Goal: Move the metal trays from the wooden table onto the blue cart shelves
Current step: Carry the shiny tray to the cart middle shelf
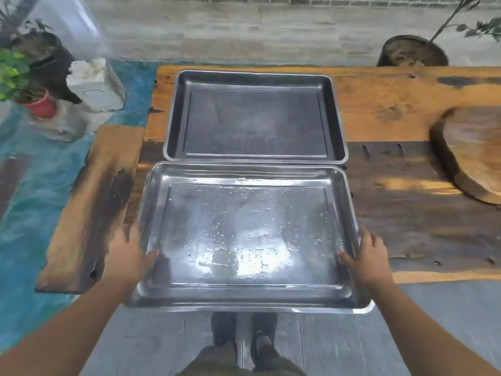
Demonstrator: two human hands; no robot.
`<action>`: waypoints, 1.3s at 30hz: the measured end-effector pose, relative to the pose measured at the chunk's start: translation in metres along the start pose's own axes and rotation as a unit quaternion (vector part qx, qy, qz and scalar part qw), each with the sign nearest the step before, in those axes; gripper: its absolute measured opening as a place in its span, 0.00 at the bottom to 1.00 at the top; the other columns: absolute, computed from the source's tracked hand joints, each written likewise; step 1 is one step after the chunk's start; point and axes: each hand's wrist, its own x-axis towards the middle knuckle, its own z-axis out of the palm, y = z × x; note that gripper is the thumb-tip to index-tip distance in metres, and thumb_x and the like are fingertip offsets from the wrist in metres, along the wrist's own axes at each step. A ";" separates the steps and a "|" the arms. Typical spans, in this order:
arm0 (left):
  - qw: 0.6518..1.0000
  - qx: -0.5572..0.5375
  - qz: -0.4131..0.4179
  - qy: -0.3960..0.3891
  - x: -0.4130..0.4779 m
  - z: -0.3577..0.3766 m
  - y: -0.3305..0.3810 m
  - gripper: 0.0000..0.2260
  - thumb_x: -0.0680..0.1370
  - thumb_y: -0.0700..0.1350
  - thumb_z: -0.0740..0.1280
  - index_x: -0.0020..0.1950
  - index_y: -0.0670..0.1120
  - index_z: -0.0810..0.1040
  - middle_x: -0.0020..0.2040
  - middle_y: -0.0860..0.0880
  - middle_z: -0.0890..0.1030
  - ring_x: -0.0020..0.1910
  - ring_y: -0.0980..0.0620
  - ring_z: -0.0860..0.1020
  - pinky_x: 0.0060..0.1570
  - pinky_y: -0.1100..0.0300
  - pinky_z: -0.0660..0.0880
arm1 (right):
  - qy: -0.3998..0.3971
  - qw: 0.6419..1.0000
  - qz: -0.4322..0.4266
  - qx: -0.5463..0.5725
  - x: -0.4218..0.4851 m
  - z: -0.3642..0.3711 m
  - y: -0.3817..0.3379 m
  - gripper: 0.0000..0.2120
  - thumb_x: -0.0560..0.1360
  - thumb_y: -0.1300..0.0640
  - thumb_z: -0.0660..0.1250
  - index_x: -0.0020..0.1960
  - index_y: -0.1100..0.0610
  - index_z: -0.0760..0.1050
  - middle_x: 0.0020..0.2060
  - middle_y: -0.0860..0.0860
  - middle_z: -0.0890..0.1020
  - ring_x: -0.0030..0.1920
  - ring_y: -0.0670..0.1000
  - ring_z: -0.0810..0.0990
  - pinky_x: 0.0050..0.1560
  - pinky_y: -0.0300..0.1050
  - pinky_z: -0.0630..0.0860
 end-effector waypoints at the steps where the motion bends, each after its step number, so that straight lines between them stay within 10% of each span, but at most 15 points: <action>1: 1.000 -0.015 -0.016 0.002 0.004 0.004 -0.002 0.37 0.72 0.49 0.74 0.76 0.46 0.59 0.71 0.38 0.63 0.66 0.34 0.67 0.63 0.38 0.69 | 0.000 1.000 0.007 0.003 0.005 0.004 0.006 0.39 0.71 0.49 0.75 0.75 0.56 0.60 0.69 0.60 0.65 0.68 0.63 0.66 0.68 0.58 0.67; 6: 0.992 -0.087 -0.092 -0.008 0.022 0.023 -0.011 0.36 0.73 0.47 0.74 0.75 0.41 0.60 0.69 0.36 0.68 0.66 0.33 0.69 0.64 0.38 0.69 | -0.016 0.997 0.075 0.006 0.018 0.026 0.033 0.39 0.72 0.45 0.72 0.76 0.56 0.60 0.73 0.60 0.62 0.72 0.62 0.63 0.72 0.56 0.62; 10: 0.978 -0.168 -0.110 0.059 0.021 0.033 -0.019 0.18 0.71 0.42 0.72 0.59 0.48 0.75 0.48 0.43 0.81 0.43 0.41 0.78 0.44 0.51 0.74 | 0.030 0.996 0.087 0.011 0.020 0.040 0.038 0.33 0.72 0.50 0.72 0.73 0.55 0.66 0.70 0.58 0.68 0.68 0.60 0.68 0.69 0.54 0.66; 18: 0.991 -0.023 -0.116 -0.053 0.051 0.037 -0.043 0.28 0.75 0.57 0.69 0.71 0.48 0.71 0.62 0.35 0.75 0.62 0.33 0.72 0.64 0.41 0.67 | 0.036 0.996 0.077 -0.008 0.023 0.041 0.038 0.20 0.73 0.51 0.70 0.60 0.60 0.76 0.65 0.58 0.71 0.63 0.61 0.72 0.63 0.54 0.71; 22: 0.992 -0.071 -0.099 -0.040 0.043 0.030 -0.041 0.18 0.74 0.51 0.70 0.63 0.49 0.78 0.59 0.38 0.75 0.54 0.35 0.75 0.61 0.43 0.72 | 0.032 0.998 0.059 0.009 0.018 0.036 0.039 0.14 0.72 0.54 0.71 0.53 0.62 0.80 0.61 0.57 0.74 0.56 0.60 0.76 0.59 0.53 0.74; 29: 0.989 -0.139 -0.041 -0.019 0.027 0.005 -0.047 0.14 0.74 0.42 0.71 0.59 0.42 0.81 0.61 0.41 0.78 0.62 0.39 0.75 0.62 0.47 0.71 | 0.007 0.997 0.080 0.012 -0.006 0.019 0.037 0.22 0.74 0.53 0.71 0.64 0.64 0.74 0.75 0.57 0.62 0.72 0.62 0.66 0.70 0.56 0.65; 32: 0.984 -0.171 -0.052 -0.016 0.016 -0.010 -0.053 0.07 0.74 0.43 0.72 0.51 0.45 0.80 0.42 0.45 0.82 0.42 0.42 0.80 0.44 0.51 0.74 | 0.015 0.998 0.062 0.010 -0.013 0.003 0.025 0.19 0.74 0.54 0.71 0.61 0.64 0.77 0.70 0.60 0.69 0.64 0.63 0.73 0.63 0.54 0.71; 39: 0.977 -0.211 0.003 0.017 0.013 -0.067 -0.051 0.10 0.74 0.43 0.71 0.55 0.49 0.78 0.45 0.48 0.82 0.43 0.46 0.79 0.45 0.52 0.72 | 0.080 0.991 0.022 0.104 -0.023 -0.047 -0.022 0.06 0.71 0.59 0.72 0.46 0.57 0.77 0.39 0.55 0.81 0.33 0.50 0.77 0.34 0.44 0.70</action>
